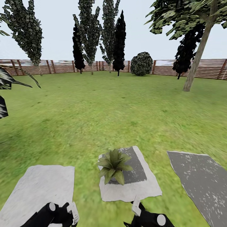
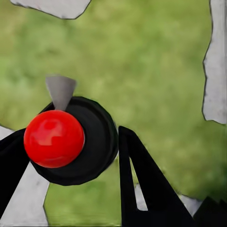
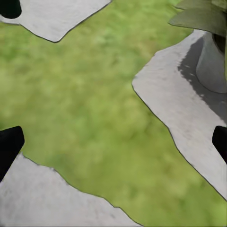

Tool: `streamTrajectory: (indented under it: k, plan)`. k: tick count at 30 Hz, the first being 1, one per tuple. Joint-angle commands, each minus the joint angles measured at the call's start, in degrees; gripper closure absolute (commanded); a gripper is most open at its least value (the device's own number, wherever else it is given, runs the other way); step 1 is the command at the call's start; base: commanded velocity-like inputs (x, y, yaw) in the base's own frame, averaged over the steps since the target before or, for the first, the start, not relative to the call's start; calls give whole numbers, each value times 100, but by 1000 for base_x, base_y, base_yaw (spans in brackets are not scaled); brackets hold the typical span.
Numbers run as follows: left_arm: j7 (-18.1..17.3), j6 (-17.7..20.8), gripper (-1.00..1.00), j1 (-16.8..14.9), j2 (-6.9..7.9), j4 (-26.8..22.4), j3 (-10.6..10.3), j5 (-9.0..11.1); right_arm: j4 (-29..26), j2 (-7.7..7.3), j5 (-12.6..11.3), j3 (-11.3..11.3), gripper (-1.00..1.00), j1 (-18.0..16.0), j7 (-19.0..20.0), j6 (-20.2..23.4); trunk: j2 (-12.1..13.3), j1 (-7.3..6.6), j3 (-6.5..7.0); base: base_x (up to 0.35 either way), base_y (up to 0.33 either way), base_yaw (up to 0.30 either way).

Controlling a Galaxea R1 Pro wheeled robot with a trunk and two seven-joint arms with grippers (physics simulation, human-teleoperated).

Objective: Pick up the pesticide atomizer in the garden and spray insectifuge to fully cover both potted plants in the garden.

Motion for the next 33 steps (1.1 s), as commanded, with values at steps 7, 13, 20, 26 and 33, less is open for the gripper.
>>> streamTrajectory:
  k: [7, 13, 20, 26, 33]
  plan:
    - [-385, 19, 100, -23, -61, -123, -16, -437, -2, 214, 81, 281, -100, -8, 29, -24, -2, -1, -5, 0, 0, 0]
    - [-596, 152, 100, -35, -183, -244, -19, -758, -48, 338, 76, 720, 100, -11, 37, -22, -2, -1, -5, 0, 0, 0]
    - [-617, 219, 100, -37, -465, -257, -21, -1048, -231, 487, 75, 763, 100, -17, 345, -15, -2, -1, -5, 0, 0, 0]
    - [-622, 221, 100, -37, -749, -250, -21, -1349, -298, 572, 75, 765, 100, -17, 376, -14, -2, -1, -5, 0, 0, 0]
    - [-640, 195, 100, -35, -871, -245, -21, -1462, -306, 632, 75, 765, 100, -22, 378, -14, -2, -1, -5, 0, 0, 0]
